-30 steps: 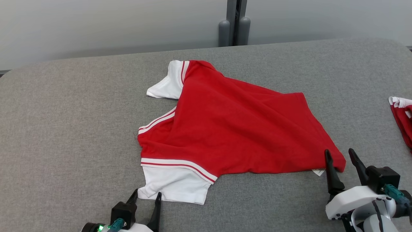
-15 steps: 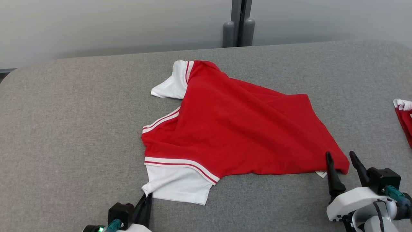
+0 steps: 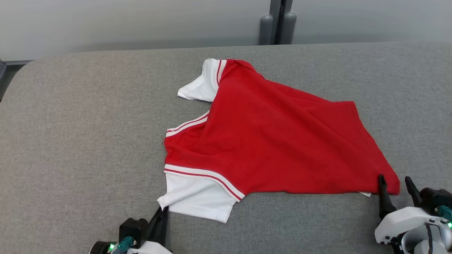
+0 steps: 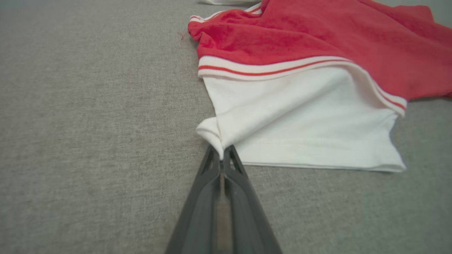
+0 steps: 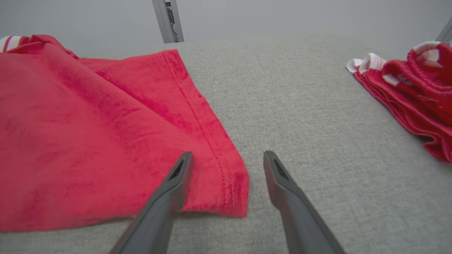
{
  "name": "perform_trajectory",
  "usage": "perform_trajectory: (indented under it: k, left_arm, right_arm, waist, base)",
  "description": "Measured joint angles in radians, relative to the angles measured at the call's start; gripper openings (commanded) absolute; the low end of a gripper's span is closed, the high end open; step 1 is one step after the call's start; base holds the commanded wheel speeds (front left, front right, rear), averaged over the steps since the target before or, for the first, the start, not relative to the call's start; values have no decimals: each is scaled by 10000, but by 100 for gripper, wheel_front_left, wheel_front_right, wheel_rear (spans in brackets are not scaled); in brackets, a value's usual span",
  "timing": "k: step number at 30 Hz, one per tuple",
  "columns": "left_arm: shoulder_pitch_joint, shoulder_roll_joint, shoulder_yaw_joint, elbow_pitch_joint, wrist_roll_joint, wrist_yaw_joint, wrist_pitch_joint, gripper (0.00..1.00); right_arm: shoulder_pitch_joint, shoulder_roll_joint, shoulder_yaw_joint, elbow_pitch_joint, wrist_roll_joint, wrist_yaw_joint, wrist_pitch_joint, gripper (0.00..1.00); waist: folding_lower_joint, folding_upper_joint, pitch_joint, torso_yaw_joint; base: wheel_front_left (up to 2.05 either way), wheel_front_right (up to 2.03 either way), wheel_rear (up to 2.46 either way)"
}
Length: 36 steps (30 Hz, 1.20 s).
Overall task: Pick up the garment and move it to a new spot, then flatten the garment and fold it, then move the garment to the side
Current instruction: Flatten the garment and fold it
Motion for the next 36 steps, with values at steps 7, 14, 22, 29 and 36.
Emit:
perform_trajectory:
  k: [7,14,22,29,36]
  left_arm:
    - [-122,-6,-56,-111,25,0,-2,0]
    - [-137,8,-6,-211,38,2,4,0]
    - [-226,4,349,-1398,146,-10,6,0]
    - [-1575,426,1183,-2408,662,-445,12,0]
    - [-3978,1444,1852,-2732,1041,-692,12,0]
  right_arm:
    - [-532,-25,-341,1398,-230,0,-58,49]
    - [-694,-38,100,1770,203,2,-81,0]
    - [-508,-2,723,82,1127,0,-25,0]
    - [-1491,-205,1647,-1544,1929,0,-25,0]
    - [-3318,-953,2249,-2280,2426,0,-25,0]
  waist:
    - [0,0,289,256]
    - [0,0,183,269]
    - [-1,0,-508,183]
    - [-1,0,-1445,162]
    - [0,0,-1779,164]
  base:
    - [0,0,0]
    - [0,0,0]
    - [0,0,0]
    - [0,0,0]
    - [0,0,0]
